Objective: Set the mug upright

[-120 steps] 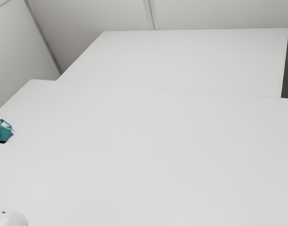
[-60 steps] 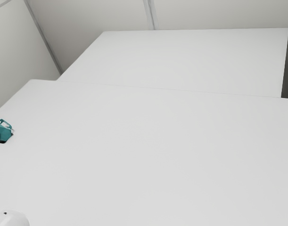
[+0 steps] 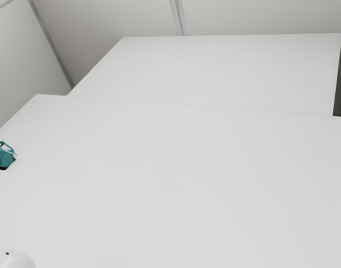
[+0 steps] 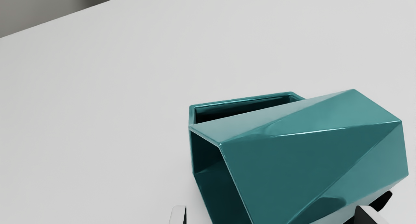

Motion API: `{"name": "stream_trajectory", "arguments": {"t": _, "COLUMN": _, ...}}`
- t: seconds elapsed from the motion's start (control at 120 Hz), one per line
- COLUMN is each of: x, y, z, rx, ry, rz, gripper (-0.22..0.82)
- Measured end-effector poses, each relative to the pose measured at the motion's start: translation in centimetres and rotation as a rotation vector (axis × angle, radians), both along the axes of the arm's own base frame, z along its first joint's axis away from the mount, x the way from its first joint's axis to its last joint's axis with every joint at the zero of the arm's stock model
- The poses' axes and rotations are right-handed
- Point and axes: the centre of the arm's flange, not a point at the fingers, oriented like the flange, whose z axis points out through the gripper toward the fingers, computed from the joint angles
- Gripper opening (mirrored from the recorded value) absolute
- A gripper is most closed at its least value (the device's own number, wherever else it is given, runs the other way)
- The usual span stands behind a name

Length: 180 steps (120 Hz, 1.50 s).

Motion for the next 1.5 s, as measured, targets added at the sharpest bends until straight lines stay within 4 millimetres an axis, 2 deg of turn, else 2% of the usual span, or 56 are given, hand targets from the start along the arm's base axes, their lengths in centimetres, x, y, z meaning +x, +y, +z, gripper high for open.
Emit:
{"name": "stream_trajectory", "arguments": {"t": 0.533, "x": 0.5, "y": -1.0, "z": -0.6, "rx": -0.029, "ry": -0.003, "rz": -0.045, "gripper": 0.47}}
{"name": "stream_trajectory", "arguments": {"t": 0.65, "x": 0.5, "y": -1.1, "z": -0.6, "rx": -0.029, "ry": -0.005, "rz": -0.048, "gripper": 0.39}}
{"name": "stream_trajectory", "arguments": {"t": 0.9, "x": 2.0, "y": -1.7, "z": 0.7, "rx": -0.023, "ry": -0.034, "rz": -0.068, "gripper": 0.19}}
{"name": "stream_trajectory", "arguments": {"t": 1.125, "x": 2.9, "y": -1.8, "z": 1.7, "rx": -0.011, "ry": -0.044, "rz": -0.074, "gripper": -0.06}}
{"name": "stream_trajectory", "arguments": {"t": 1.3, "x": 3.5, "y": -2.1, "z": 2.2, "rx": -0.006, "ry": -0.039, "rz": -0.078, "gripper": -0.14}}
{"name": "stream_trajectory", "arguments": {"t": 1.5, "x": 4.3, "y": -2.4, "z": 3.5, "rx": 0.021, "ry": -0.015, "rz": -0.09, "gripper": -0.17}}
